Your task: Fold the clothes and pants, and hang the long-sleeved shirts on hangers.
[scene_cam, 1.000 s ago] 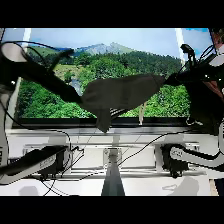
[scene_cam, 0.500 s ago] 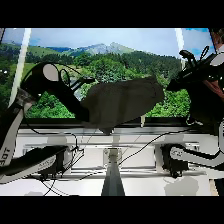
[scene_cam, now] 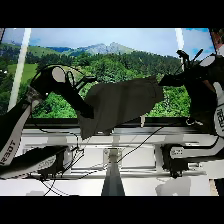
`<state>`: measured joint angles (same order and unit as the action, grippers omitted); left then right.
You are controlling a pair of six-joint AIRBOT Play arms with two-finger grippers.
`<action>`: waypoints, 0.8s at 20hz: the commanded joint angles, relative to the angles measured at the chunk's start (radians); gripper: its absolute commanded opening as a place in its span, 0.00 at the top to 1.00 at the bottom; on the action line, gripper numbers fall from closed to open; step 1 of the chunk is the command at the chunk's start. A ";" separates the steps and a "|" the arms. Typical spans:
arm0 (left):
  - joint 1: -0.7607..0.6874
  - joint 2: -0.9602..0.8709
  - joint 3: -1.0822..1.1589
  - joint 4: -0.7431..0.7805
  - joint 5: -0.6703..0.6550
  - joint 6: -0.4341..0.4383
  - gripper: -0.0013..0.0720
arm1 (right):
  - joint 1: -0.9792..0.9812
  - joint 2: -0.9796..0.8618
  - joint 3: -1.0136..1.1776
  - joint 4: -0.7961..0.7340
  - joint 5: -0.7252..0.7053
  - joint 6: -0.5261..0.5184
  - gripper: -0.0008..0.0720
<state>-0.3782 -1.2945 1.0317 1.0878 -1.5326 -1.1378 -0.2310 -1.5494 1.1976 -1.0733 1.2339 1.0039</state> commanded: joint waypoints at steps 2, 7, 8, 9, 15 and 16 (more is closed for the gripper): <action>-0.001 -0.024 -0.001 0.001 0.026 0.000 0.03 | 0.060 -0.084 0.032 -0.050 -0.145 -0.040 0.05; -0.001 -0.040 -0.001 0.001 0.031 0.000 0.03 | 0.063 -0.219 0.150 -0.055 -0.022 0.077 0.05; -0.001 -0.045 -0.001 0.001 0.031 0.000 0.03 | 0.063 -0.246 0.183 -0.040 0.047 0.078 0.05; -0.001 -0.050 -0.001 0.001 0.033 0.000 0.03 | 0.063 -0.268 0.211 -0.031 0.110 0.078 0.05; -0.001 -0.104 -0.001 0.004 0.203 0.000 0.03 | 0.064 -0.360 0.224 0.225 0.340 0.114 0.05; -0.001 -0.114 -0.001 0.005 0.245 0.000 0.03 | 0.070 -0.360 0.207 0.283 0.350 0.113 0.05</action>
<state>-0.3782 -1.3834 1.0313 1.0912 -1.3960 -1.1385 -0.1665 -1.8797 1.4136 -0.9562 1.4902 1.1099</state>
